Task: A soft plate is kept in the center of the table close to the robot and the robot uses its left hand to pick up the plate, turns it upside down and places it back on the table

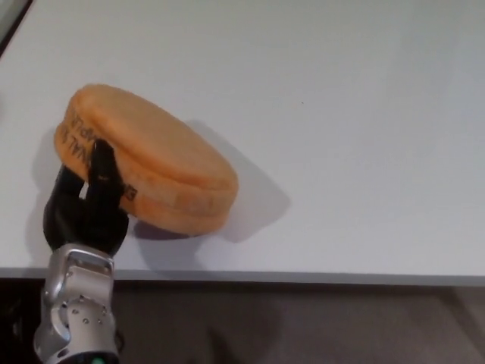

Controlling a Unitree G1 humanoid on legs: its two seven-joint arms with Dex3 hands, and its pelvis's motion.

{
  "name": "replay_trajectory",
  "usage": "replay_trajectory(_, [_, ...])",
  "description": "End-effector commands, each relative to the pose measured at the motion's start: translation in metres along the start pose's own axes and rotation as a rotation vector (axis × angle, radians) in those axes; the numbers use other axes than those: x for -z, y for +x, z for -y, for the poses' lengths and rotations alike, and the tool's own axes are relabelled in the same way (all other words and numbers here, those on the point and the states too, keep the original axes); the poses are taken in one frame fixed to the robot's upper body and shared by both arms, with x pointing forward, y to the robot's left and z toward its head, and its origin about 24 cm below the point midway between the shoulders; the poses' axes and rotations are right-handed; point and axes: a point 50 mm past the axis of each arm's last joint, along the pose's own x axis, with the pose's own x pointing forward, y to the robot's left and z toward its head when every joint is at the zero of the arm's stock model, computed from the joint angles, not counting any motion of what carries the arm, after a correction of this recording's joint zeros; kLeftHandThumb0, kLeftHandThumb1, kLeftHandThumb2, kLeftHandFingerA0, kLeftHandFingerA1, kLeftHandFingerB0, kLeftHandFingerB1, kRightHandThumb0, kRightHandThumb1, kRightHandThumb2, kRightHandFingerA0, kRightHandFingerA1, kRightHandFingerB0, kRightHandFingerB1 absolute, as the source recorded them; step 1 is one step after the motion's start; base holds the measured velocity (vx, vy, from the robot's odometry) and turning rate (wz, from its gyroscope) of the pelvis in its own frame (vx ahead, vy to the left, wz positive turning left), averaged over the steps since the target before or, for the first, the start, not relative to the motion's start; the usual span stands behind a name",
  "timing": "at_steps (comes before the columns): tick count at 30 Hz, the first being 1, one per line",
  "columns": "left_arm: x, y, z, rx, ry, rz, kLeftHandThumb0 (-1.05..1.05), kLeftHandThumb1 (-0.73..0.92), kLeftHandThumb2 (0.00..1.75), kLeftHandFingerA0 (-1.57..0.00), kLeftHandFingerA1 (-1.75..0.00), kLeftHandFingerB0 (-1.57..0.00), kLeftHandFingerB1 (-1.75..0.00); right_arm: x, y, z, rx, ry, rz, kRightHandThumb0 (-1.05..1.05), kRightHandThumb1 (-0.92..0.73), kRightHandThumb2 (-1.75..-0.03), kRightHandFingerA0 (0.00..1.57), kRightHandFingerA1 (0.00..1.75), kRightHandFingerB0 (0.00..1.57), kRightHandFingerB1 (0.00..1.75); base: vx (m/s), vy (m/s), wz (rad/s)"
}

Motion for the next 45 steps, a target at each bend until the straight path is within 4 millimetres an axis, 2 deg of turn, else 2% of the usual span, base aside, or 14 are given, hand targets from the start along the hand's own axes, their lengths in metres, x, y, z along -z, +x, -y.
replay_trajectory(1, [0.058,-0.021,-0.011,-0.273,0.079,-0.501,-0.38,0.72,0.61,-0.98,-1.75,-0.66,-1.75,0.000,-0.002,0.009,-0.029,-0.013,-0.074,-0.78,-0.71,-1.06,0.35,0.61,0.05,0.21,0.00,0.000,0.00])
replay_trajectory(4, [0.052,-0.017,0.004,-0.197,0.420,-0.565,-0.45,0.79,0.64,-1.01,-1.75,-0.74,-1.63,0.000,-0.001,0.009,-0.039,-0.018,-0.082,-0.79,-0.70,-1.06,0.33,0.60,0.04,0.20,0.00,0.000,0.00])
replay_trajectory(6, [0.050,-0.014,0.013,-0.136,0.715,-0.575,-0.39,0.79,0.65,-1.00,-1.75,-0.71,-1.70,0.000,-0.001,0.009,-0.043,-0.009,-0.075,-0.78,-0.88,-0.66,0.39,0.53,0.02,0.20,0.00,0.000,0.00])
replay_trajectory(7, [0.048,-0.012,0.021,-0.076,0.976,-0.581,-0.48,0.55,0.94,-1.26,-1.46,-0.96,-1.31,0.000,-0.001,0.009,-0.051,-0.015,-0.073,-0.80,-0.74,-1.07,0.35,0.62,0.00,0.15,0.00,0.000,0.00])
replay_trajectory(8, [0.048,-0.011,0.025,-0.040,1.109,-0.592,-0.39,0.78,0.64,-0.96,-1.75,-0.67,-1.72,0.000,-0.001,0.009,-0.054,-0.024,-0.073,-0.81,-0.74,-1.07,0.35,0.63,0.00,0.15,0.00,0.000,0.00])
replay_trajectory(10, [0.048,-0.010,0.034,0.031,1.270,-0.602,-0.45,0.58,0.97,-1.22,-1.42,-0.93,-1.27,0.000,0.000,0.009,-0.054,-0.044,-0.080,-0.81,-0.73,-1.07,0.36,0.63,0.02,0.16,0.00,0.000,0.00])
replay_trajectory(11, [0.049,-0.010,0.038,0.046,1.293,-0.601,-0.36,0.80,0.64,-0.92,-1.75,-0.63,-1.67,0.000,0.000,0.009,-0.052,-0.049,-0.087,-0.77,-0.87,-0.65,0.39,0.55,0.02,0.22,0.00,0.000,0.00])
replay_trajectory(12, [0.050,-0.009,0.042,0.063,1.308,-0.599,-0.38,0.81,0.66,-0.87,-1.75,-0.63,-1.65,0.001,0.000,0.009,-0.051,-0.057,-0.087,-0.76,-0.70,-1.04,0.34,0.62,0.04,0.22,0.00,0.000,0.00])
replay_trajectory(14, [0.052,-0.009,0.050,0.118,1.364,-0.592,-0.43,0.86,0.65,-0.91,-1.75,-0.65,-1.73,0.001,0.000,0.008,-0.053,-0.066,-0.088,-0.74,-0.88,-0.66,0.37,0.56,0.03,0.21,0.00,0.000,0.00])
replay_trajectory(20, [0.066,-0.014,0.072,0.204,1.407,-0.574,-0.45,0.86,0.66,-0.90,-1.75,-0.65,-1.72,0.001,0.000,0.008,-0.052,-0.061,-0.097,-0.74,-0.70,-1.04,0.34,0.61,0.03,0.22,0.00,0.000,0.00])
replay_trajectory(22, [0.070,-0.016,0.076,0.215,1.413,-0.579,-0.46,0.86,0.66,-0.90,-1.75,-0.64,-1.72,0.000,0.000,0.008,-0.058,-0.061,-0.091,-0.74,-0.88,-0.66,0.38,0.55,0.01,0.20,0.00,0.000,0.00])
replay_trajectory(28, [0.084,-0.022,0.083,0.245,1.360,-0.589,-0.46,0.87,0.65,-0.84,-1.75,-0.60,-1.73,-0.002,0.001,0.009,-0.058,-0.078,-0.086,-0.72,-0.89,-0.67,0.38,0.54,0.03,0.20,0.00,0.000,0.00])
replay_trajectory(29, [0.085,-0.022,0.083,0.247,1.377,-0.585,-0.46,0.89,0.65,-0.83,-1.75,-0.59,-1.75,-0.002,0.002,0.009,-0.055,-0.080,-0.085,-0.75,-0.71,-1.07,0.37,0.63,0.00,0.21,0.00,0.000,0.00])
replay_trajectory(45, [0.075,-0.020,0.088,0.264,1.264,-0.519,-0.44,0.86,0.67,-0.92,-1.75,-0.63,-1.75,0.002,-0.004,0.009,-0.051,-0.046,-0.109,-0.78,-0.72,-1.06,0.35,0.62,0.00,0.17,0.00,0.000,0.00])
